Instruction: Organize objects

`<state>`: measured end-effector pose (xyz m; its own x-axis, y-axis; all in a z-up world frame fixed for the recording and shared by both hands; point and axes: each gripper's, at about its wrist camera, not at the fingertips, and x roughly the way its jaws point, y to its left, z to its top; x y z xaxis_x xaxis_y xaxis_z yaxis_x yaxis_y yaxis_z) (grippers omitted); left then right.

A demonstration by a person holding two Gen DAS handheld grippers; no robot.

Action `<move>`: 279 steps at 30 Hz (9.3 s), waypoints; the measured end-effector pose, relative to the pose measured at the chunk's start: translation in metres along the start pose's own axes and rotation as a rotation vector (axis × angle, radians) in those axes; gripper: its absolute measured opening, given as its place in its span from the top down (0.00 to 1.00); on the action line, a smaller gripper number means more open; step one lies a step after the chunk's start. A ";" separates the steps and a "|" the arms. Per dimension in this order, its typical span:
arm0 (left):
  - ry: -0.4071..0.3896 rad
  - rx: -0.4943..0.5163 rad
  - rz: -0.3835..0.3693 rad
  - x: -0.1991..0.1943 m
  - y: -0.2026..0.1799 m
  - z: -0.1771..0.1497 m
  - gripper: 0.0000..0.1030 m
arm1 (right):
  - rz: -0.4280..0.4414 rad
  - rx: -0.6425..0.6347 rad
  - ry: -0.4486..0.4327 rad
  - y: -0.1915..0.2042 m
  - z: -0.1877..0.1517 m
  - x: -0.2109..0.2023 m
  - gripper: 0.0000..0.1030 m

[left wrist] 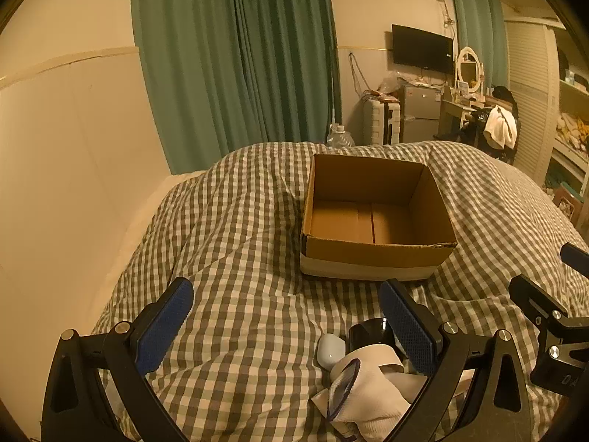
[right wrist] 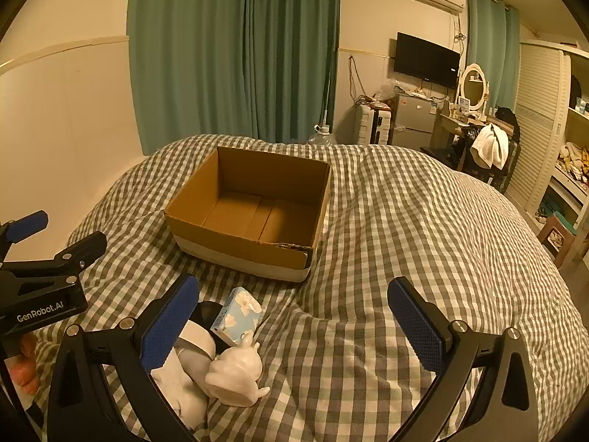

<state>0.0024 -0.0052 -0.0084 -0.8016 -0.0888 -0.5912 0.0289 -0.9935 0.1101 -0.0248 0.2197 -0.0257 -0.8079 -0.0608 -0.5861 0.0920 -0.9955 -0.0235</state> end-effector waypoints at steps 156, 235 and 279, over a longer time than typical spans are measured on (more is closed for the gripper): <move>0.101 0.119 -0.273 0.140 -0.029 0.125 0.64 | 0.167 -0.169 0.024 0.020 0.136 0.093 0.56; 0.296 0.076 -0.166 0.080 0.006 -0.070 0.12 | 0.404 -0.318 0.507 0.092 -0.089 0.094 0.55; 0.351 0.205 -0.274 0.074 -0.041 -0.065 0.93 | 0.208 -0.122 0.308 0.012 -0.035 0.023 0.69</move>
<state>-0.0194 0.0241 -0.1085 -0.5126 0.1199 -0.8502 -0.3012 -0.9524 0.0473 -0.0220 0.2093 -0.0680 -0.5542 -0.2174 -0.8035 0.3191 -0.9470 0.0362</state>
